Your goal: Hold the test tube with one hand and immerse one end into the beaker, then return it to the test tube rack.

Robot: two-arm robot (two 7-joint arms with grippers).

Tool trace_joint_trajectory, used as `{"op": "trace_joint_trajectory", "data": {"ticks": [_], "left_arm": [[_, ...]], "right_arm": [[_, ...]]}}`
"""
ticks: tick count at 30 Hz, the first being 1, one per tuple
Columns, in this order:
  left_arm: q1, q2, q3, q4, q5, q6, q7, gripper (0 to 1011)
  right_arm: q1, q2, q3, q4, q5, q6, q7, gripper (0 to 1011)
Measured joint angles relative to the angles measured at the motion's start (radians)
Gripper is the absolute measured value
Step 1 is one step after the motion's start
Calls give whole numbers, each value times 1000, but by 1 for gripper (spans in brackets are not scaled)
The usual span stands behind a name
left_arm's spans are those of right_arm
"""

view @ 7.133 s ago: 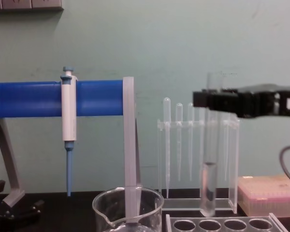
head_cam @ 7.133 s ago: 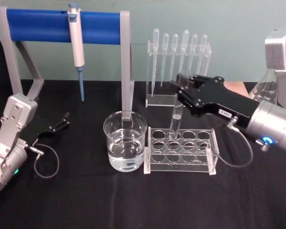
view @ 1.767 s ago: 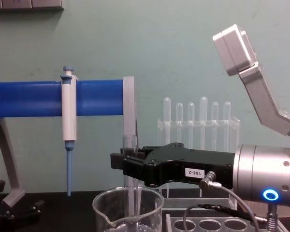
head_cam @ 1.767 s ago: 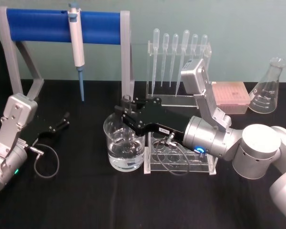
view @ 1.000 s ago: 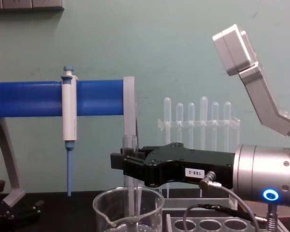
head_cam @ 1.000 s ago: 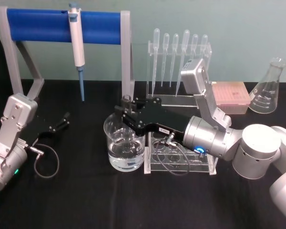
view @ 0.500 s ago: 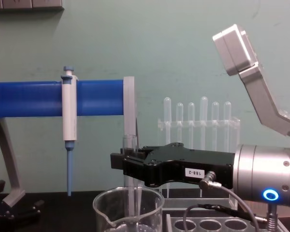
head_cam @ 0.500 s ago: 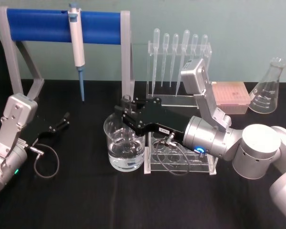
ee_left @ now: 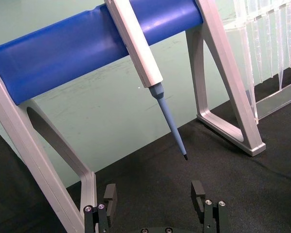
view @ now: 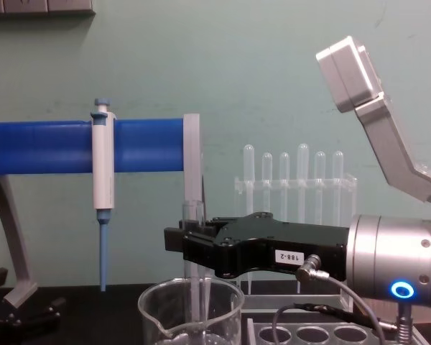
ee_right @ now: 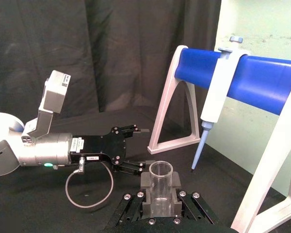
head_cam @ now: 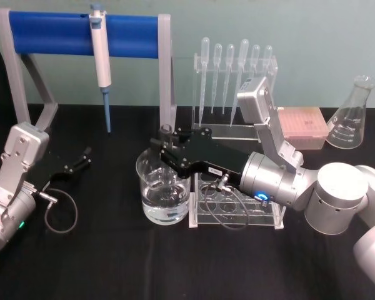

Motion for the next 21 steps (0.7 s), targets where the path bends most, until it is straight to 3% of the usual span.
{"op": "trace_joint_trajectory", "data": {"ticks": [21], "left_arm": [[0,0,0,0,0,0,0,1000]], "right_arm": [[0,0,0,0,0,0,0,225]]}}
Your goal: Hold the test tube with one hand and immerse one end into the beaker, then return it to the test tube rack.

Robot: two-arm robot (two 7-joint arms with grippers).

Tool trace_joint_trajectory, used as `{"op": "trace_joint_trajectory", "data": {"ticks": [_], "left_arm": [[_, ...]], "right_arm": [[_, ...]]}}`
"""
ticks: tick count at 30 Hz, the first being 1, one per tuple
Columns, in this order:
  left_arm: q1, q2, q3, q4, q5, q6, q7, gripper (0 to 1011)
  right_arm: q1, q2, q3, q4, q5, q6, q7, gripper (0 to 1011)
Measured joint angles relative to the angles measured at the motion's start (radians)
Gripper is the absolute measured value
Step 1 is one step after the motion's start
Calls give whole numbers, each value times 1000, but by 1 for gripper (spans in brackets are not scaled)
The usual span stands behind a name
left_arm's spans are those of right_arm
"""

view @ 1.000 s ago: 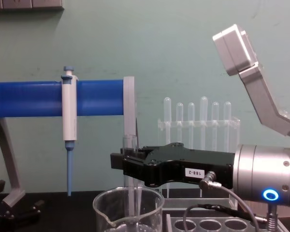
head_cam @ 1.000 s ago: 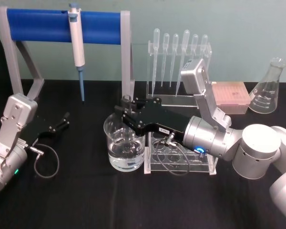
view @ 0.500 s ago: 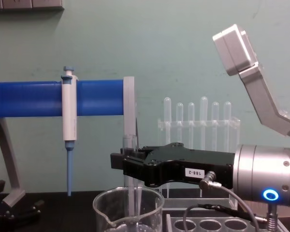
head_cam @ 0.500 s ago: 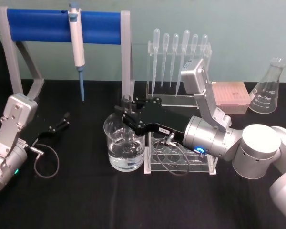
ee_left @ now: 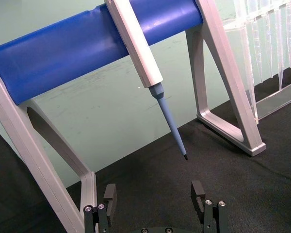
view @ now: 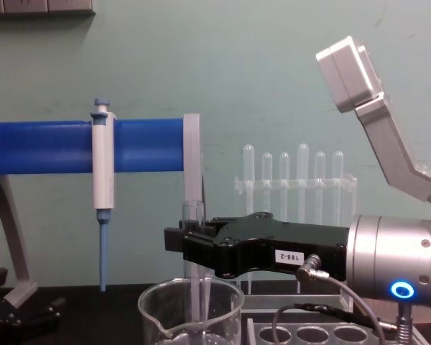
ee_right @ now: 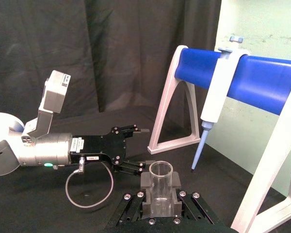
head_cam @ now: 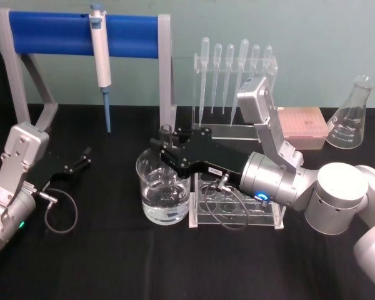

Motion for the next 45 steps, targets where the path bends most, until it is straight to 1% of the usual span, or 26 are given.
{"op": "trace_joint_trajectory", "data": {"ticks": [45], "left_arm": [[0,0,0,0,0,0,0,1000]], "right_arm": [[0,0,0,0,0,0,0,224]]}}
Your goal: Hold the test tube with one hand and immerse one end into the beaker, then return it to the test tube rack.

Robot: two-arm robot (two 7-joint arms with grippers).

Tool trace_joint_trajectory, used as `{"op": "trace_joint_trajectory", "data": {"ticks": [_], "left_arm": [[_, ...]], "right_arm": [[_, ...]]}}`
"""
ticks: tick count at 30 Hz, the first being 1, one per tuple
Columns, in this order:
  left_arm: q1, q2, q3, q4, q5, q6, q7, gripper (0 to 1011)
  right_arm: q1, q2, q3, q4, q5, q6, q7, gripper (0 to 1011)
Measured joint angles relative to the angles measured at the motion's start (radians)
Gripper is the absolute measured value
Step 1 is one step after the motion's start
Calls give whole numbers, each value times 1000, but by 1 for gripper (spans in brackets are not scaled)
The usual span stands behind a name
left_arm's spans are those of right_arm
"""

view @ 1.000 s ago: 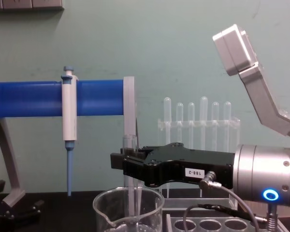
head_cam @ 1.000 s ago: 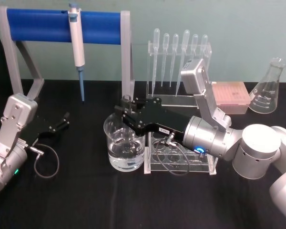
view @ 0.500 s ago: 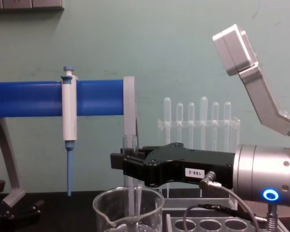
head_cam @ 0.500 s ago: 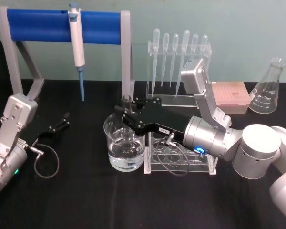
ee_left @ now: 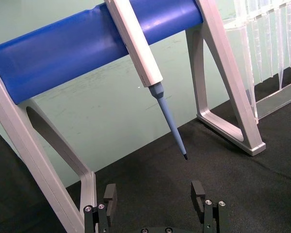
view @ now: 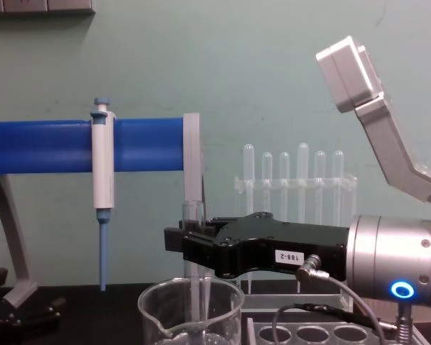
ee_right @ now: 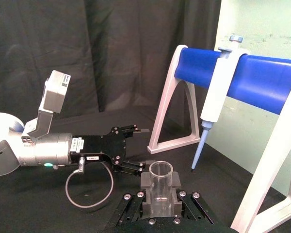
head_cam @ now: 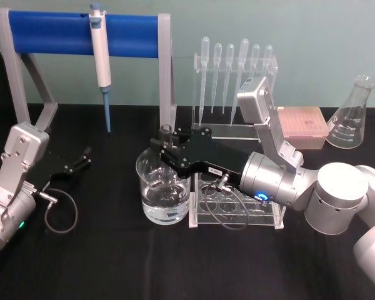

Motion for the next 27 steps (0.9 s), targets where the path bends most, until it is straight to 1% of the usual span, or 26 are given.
{"op": "trace_joint_trajectory", "data": {"ticks": [27], "left_arm": [[0,0,0,0,0,0,0,1000]], "right_arm": [[0,0,0,0,0,0,0,224]]}}
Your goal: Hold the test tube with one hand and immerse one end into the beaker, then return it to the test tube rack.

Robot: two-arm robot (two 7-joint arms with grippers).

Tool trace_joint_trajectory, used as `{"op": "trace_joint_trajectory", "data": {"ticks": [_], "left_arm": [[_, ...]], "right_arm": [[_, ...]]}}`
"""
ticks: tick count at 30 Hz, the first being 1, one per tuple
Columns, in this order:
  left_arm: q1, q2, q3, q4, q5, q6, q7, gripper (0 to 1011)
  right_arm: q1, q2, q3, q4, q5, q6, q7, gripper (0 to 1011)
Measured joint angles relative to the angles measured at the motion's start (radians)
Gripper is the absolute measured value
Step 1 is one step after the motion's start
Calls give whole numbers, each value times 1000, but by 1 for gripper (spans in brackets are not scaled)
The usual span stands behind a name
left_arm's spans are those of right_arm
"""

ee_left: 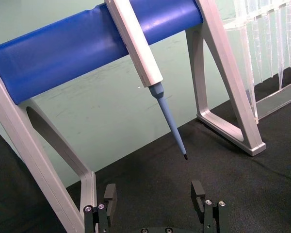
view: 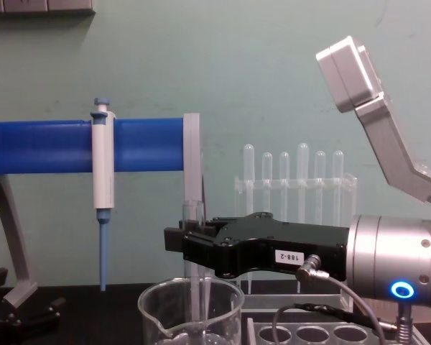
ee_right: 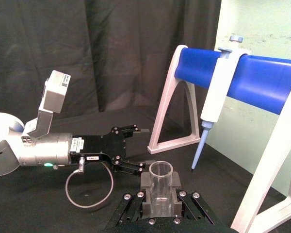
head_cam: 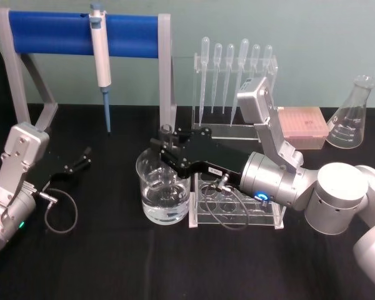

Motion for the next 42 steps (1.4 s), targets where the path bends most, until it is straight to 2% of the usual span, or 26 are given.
{"op": "trace_joint_trajectory", "data": {"ticks": [42], "left_arm": [[0,0,0,0,0,0,0,1000]], "right_arm": [[-2,0,3,-2,-1,2,0,224]]}}
